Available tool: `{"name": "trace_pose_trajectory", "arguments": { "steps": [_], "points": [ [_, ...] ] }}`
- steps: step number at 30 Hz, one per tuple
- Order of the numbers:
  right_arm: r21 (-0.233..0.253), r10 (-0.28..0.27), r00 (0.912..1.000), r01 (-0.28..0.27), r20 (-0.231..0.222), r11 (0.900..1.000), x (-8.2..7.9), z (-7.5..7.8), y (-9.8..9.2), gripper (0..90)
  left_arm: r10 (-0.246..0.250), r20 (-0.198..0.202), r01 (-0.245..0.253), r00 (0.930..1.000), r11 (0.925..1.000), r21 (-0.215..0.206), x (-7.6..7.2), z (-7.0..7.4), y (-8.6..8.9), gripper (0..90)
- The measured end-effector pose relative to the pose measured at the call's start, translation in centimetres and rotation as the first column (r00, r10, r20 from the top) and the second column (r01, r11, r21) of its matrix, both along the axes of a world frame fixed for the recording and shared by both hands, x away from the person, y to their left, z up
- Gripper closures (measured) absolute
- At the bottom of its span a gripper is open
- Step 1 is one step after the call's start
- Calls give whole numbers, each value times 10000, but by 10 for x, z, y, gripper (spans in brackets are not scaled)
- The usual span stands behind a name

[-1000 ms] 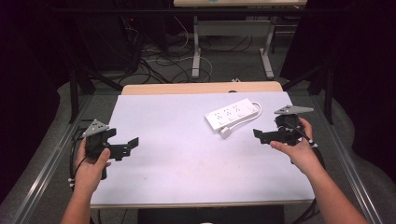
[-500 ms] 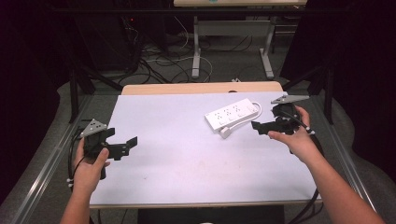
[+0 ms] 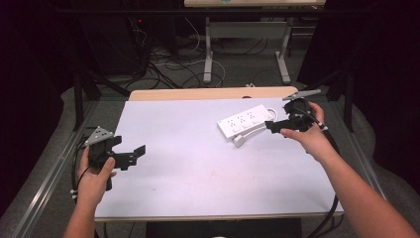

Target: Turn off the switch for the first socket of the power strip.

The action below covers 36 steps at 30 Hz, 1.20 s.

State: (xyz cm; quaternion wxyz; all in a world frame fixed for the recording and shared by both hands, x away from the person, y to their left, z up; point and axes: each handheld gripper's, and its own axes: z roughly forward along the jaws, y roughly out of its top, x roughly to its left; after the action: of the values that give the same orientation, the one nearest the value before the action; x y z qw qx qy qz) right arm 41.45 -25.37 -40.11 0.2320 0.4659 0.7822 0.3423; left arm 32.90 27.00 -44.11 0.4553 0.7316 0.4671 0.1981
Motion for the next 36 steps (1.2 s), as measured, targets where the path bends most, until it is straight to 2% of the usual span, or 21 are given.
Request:
{"name": "trace_pose_trajectory", "arguments": {
  "steps": [11, 21, 24, 31, 36],
  "points": [
    [-688, 11, 9997, -26, -226, 9976, 17, 2, 7, 63, 1, -20, -1, 10000, 10000, -3, 0, 0, 0, 15],
    [-942, -165, 9990, 126, -414, 9955, 30, 1, 5, 95, 20, -30, -20, 10000, 10000, -1, 0, -1, 1, 15],
    [-953, -274, 9978, 216, -597, 9952, 35, 0, 5, 105, -4, -35, 4, 10000, 10000, -11, 0, -1, 0, 15],
    [-1008, -278, 9975, 211, -657, 9947, 43, -2, 5, 135, -22, -24, 22, 10000, 10000, -5, 1, -2, -1, 16],
    [-776, -377, 9963, 316, -773, 9965, 51, -4, 7, 149, -22, -41, 22, 10000, 10000, 6, 1, -1, 0, 16]
  ]
}}
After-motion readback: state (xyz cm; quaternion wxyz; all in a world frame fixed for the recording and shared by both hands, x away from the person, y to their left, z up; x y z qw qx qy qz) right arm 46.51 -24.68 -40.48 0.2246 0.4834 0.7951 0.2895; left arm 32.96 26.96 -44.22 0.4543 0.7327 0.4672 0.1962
